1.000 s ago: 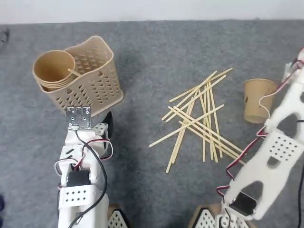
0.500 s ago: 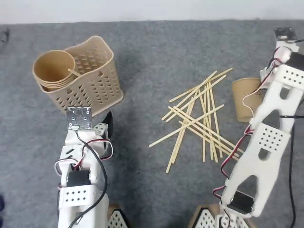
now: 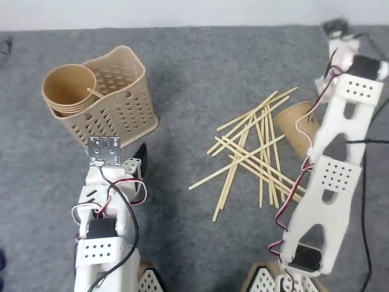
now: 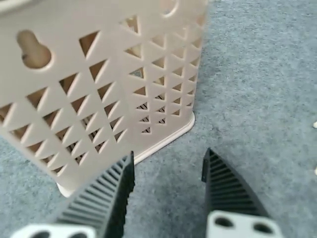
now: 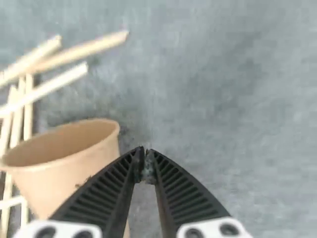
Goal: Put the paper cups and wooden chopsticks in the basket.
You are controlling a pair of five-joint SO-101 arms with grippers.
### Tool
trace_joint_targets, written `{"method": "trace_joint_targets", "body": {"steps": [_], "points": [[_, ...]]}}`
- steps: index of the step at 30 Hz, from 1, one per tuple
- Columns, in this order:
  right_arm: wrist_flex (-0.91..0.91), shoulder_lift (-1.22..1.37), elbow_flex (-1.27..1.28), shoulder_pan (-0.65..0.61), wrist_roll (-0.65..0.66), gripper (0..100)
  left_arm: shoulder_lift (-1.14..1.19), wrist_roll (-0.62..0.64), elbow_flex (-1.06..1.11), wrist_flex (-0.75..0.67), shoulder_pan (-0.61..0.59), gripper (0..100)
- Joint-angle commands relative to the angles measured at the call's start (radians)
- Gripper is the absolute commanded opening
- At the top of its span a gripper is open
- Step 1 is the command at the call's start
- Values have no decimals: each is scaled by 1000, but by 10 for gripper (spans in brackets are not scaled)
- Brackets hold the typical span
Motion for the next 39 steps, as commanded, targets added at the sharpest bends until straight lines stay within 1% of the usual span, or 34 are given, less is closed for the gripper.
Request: {"method": "trace_joint_targets", "body": {"steps": [1,7,11,15,18,21,26,29,32,39], "points": [[21,-88,-107,-68,14,8,-14,-11,-4,-3,8,209],[-48,-15,-124,-243,21,8,-14,-11,-4,-3,6,209],[-85,81,-123,-277,23,8,-14,-11,-4,-3,2,209],[-51,160,-124,-246,26,8,-14,-11,-4,-3,3,209],[-10,189,-130,-206,84,8,-14,-11,-4,-3,6,209],[33,188,-129,-171,132,8,-14,-11,-4,-3,6,209],[42,125,-114,-97,130,7,-14,-11,-4,-3,6,209],[42,54,-9,-50,130,7,-14,-11,-5,-3,5,209],[42,-39,210,-13,133,7,-14,-11,-5,-3,6,209],[39,-380,710,-7,133,7,-14,-11,-5,-3,3,209]]}}
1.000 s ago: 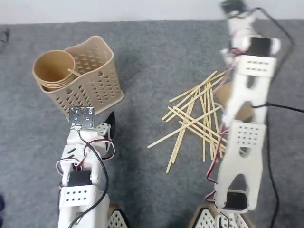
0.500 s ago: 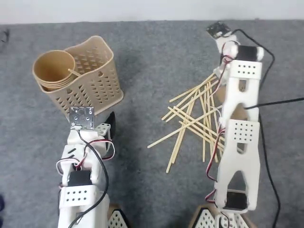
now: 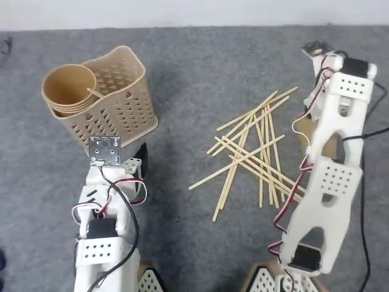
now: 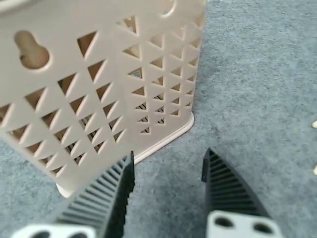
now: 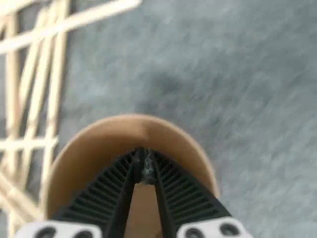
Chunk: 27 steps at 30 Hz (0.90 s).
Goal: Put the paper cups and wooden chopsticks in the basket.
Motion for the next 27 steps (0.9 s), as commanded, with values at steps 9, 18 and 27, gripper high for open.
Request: {"method": "trace_joint_targets", "body": {"steps": [9,18,27], "points": [[35,-690,666,124,43,7,-14,-11,-5,-3,-2,209],[22,-1064,870,45,23,183,-14,-11,-5,0,-2,209],[-15,-1135,1079,-137,17,118,-14,-11,1,2,-3,209]]}}
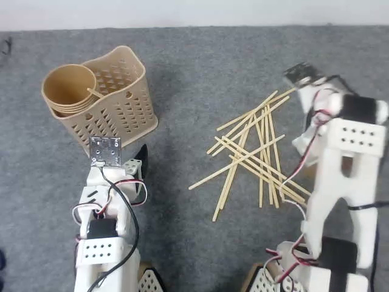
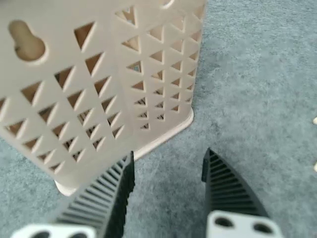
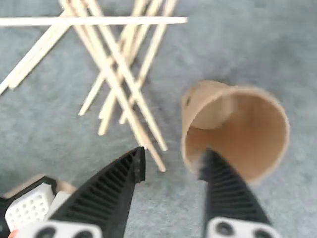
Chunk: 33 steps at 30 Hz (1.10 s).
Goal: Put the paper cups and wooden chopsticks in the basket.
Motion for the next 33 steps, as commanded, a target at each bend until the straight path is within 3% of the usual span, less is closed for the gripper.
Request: {"method": "trace_joint_targets", "body": {"steps": [1,5,16,21,23,30,33], "points": [[-28,-47,32,-22,-14,132,-14,-11,-8,2,-3,209],[-53,-47,55,16,-14,194,-14,-11,-8,2,-3,209],[-199,1,232,45,-14,190,-14,-11,-8,0,-2,209],[-211,2,193,42,-14,0,-14,-11,-8,0,3,209],[-209,10,187,45,-9,37,-14,-11,-8,0,3,209],[-216,15,170,39,-14,6,-14,-11,-8,0,3,209],[-174,15,35,42,-14,6,-14,-11,-8,0,3,209]]}}
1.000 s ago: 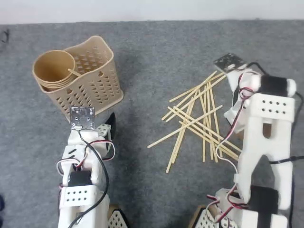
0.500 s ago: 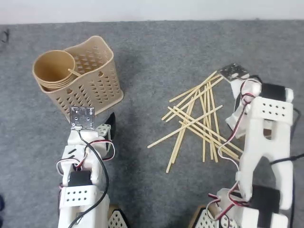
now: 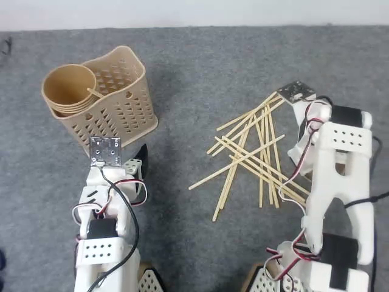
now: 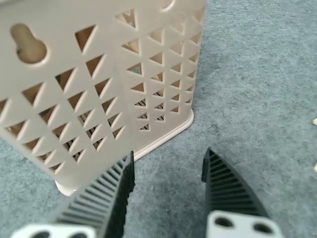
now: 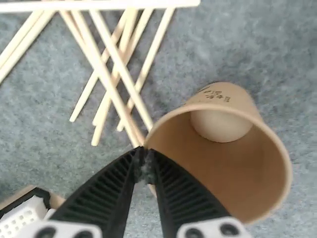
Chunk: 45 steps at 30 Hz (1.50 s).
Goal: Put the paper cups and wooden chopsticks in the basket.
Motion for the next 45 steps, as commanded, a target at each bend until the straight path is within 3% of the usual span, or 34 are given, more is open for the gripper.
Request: {"method": "trace_joint_targets", "body": {"steps": [1,7,12,16,21,28,45], "points": [[48,-16,-224,4,-11,6,-14,-11,-7,0,3,209],[228,-4,-658,-91,-12,6,-14,-11,-7,0,3,209],[237,-4,-689,-116,-66,6,-14,-11,-7,0,-3,209],[236,-12,-612,-38,-87,17,-14,-11,-5,2,-3,209],[205,-10,-367,71,-81,189,-14,-11,-7,2,3,209],[18,-15,-115,116,-81,165,-14,-11,-7,2,0,209],[-122,-4,34,39,-86,165,-14,-11,-7,2,0,209]]}}
